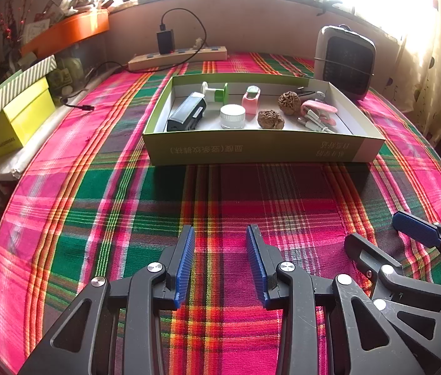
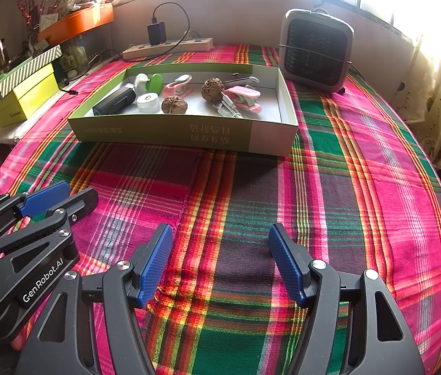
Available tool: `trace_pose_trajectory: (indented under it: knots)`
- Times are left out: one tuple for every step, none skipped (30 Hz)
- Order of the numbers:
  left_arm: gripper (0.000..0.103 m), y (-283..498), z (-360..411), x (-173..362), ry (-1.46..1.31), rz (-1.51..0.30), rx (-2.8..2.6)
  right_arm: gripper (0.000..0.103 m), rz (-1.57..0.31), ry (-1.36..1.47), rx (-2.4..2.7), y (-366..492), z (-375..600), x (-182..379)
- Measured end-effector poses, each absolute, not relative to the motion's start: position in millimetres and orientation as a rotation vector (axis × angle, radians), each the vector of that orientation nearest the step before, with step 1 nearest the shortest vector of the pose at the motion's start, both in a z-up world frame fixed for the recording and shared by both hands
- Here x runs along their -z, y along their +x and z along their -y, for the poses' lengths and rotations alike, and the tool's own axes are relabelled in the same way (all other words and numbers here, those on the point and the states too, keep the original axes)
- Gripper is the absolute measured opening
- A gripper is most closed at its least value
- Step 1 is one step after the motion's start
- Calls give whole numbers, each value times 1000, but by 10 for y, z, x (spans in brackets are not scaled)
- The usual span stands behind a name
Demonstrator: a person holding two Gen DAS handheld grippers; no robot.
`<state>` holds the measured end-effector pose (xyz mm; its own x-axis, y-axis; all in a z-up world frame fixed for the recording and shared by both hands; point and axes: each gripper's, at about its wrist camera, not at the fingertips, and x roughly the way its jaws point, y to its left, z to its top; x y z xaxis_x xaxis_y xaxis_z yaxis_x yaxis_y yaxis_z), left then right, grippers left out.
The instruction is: Organize objects
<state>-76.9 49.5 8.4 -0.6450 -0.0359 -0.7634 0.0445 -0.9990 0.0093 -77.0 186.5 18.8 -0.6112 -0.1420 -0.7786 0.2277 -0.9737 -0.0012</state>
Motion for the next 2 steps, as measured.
trace_pose_trajectory:
  knots:
    - [32, -767, -496, -85, 1303, -16, 2809, 65, -148, 1265, 2644, -770, -1862, -188]
    - [32, -765, -497, -84, 1303, -16, 2809, 65, -148, 1265, 2644, -770, -1864, -189]
